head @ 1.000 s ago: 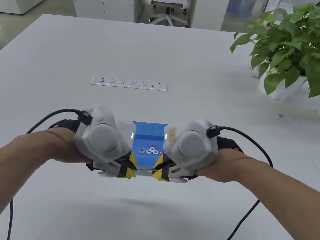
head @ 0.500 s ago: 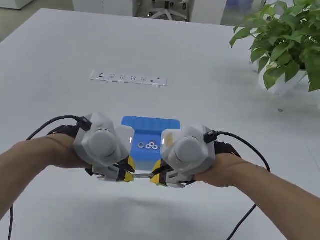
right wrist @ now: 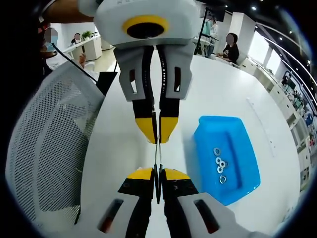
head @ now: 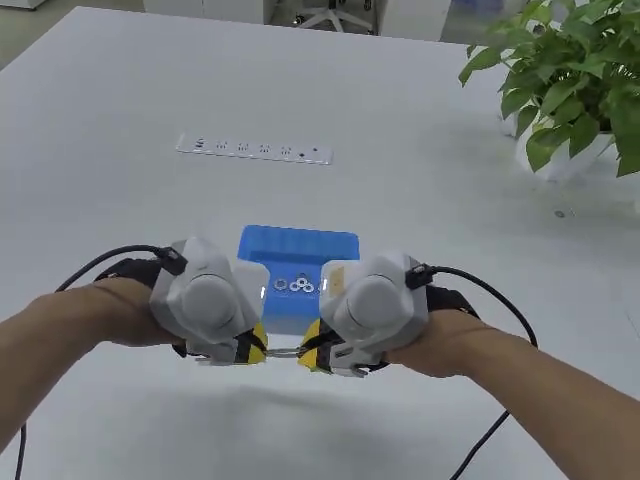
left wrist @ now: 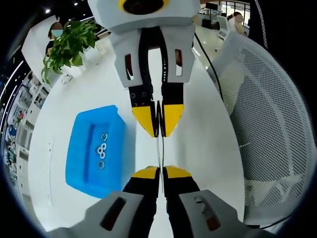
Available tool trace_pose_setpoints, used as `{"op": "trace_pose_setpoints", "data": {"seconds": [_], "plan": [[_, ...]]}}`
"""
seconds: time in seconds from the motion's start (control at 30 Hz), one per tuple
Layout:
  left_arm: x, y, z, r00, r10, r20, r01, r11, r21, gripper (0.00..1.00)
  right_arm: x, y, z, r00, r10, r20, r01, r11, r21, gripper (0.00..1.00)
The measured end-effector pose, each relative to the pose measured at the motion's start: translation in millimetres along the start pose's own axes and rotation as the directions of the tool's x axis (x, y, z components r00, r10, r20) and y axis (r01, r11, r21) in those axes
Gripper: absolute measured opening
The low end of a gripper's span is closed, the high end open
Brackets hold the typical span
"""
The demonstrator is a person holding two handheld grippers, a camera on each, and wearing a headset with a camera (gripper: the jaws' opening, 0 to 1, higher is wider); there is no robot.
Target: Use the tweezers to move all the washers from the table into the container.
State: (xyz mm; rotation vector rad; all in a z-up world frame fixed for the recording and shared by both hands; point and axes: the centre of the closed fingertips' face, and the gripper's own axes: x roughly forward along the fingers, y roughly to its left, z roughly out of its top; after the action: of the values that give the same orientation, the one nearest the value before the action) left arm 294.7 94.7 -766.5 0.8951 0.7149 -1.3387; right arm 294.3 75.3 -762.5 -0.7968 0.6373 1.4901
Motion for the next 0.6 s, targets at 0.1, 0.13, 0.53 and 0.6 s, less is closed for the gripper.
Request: {"op": "trace_pose_setpoints", "data": {"seconds": [0.1, 0.13, 0.53, 0.6], "plan": [[4.8, -3.5, -2.8, 1.0000, 0.000, -0.003, 0.000, 1.000, -0.010, 0.07, 3.5, 3.3, -2.3, 1.0000, 0.002, 0.002, -0.002, 1.000, -0.005, 0.08], [5.8, -4.7, -3.3, 1.0000, 0.001, -0.005, -0.001, 1.000, -0.011, 0.07, 5.4, 4.5, -3.8, 1.0000, 0.000, 0.004, 0.000, 1.000, -0.016, 0.08], [15.7, -15.7, -10.0, 0.9990, -0.029, -0.032, 0.028, 0.999, -0.038, 0.06, 15.7, 13.7, -13.2, 0.9997, 0.019, -0.012, -0.020, 0.999, -0.032, 0.09], [16.3, -15.6, -11.4, 0.9988, -0.029, -0.039, 0.028, 0.999, -0.036, 0.06, 15.3, 13.9, -15.0, 0.9997, 0.019, -0.017, -0.020, 0.999, -0.030, 0.09]]}}
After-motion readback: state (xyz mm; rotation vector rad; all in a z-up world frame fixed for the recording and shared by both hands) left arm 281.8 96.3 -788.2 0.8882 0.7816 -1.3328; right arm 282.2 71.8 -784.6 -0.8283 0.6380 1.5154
